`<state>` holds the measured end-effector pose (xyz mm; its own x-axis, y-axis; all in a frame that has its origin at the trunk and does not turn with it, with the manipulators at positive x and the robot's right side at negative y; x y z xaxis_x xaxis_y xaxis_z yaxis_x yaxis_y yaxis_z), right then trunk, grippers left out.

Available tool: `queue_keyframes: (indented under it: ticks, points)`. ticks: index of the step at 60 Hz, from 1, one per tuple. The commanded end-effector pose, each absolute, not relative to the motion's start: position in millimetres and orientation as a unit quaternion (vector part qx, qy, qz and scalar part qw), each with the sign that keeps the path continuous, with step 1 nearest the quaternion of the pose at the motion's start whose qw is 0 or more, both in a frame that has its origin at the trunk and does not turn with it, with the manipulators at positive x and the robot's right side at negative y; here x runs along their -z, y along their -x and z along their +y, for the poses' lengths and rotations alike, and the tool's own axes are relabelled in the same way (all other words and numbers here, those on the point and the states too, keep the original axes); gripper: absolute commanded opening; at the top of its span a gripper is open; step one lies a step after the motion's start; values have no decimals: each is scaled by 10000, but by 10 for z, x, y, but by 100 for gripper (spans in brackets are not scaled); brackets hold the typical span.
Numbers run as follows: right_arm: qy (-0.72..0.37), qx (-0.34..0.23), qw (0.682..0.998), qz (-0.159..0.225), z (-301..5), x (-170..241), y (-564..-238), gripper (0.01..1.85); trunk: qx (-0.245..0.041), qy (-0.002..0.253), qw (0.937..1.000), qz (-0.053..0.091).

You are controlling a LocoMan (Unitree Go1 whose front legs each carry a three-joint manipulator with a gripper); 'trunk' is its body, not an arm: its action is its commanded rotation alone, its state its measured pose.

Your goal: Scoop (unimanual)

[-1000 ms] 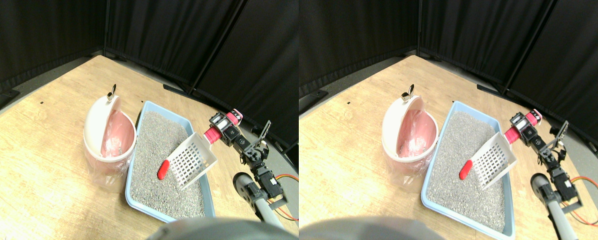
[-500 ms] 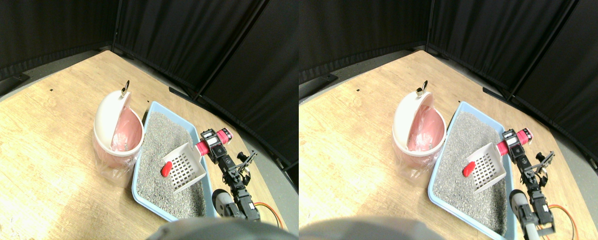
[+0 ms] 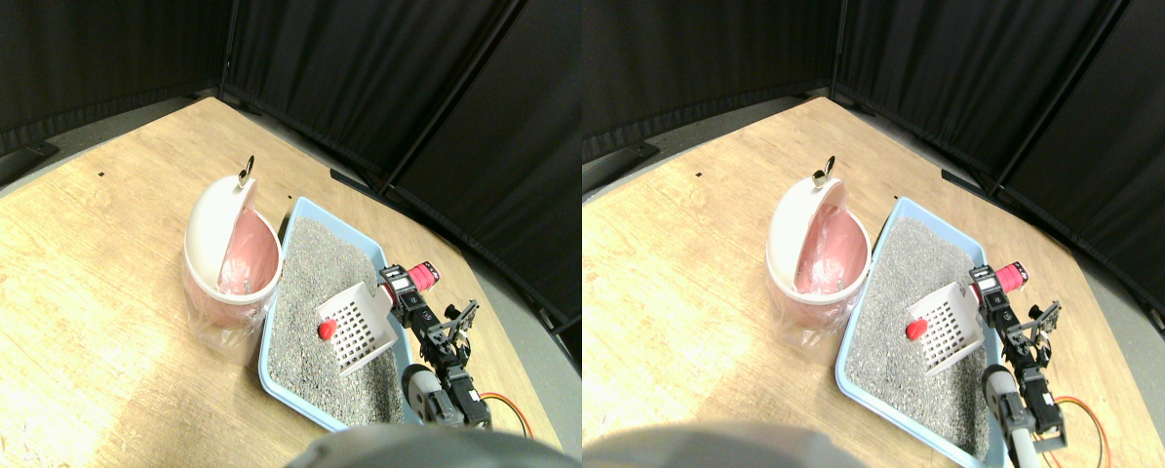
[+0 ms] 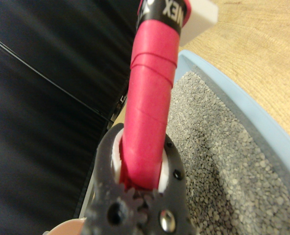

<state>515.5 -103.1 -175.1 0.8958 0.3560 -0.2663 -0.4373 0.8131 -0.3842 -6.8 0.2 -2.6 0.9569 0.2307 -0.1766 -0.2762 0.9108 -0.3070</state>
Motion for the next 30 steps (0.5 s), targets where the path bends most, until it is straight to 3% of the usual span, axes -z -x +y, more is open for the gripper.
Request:
queue_keyframes:
  ticks: [1,7,30]
  points:
    - [1705,-1842,9616,1109,-1031,1601,-5192,6,-1328,1645,9744,764]
    - [1481,-1654,9705,944,-1071,1514,-5217,6,-1297,1615,9755,737]
    - [510,-1035,9884,986,-1378,1403,-5285,6,-1138,1458,9806,652]
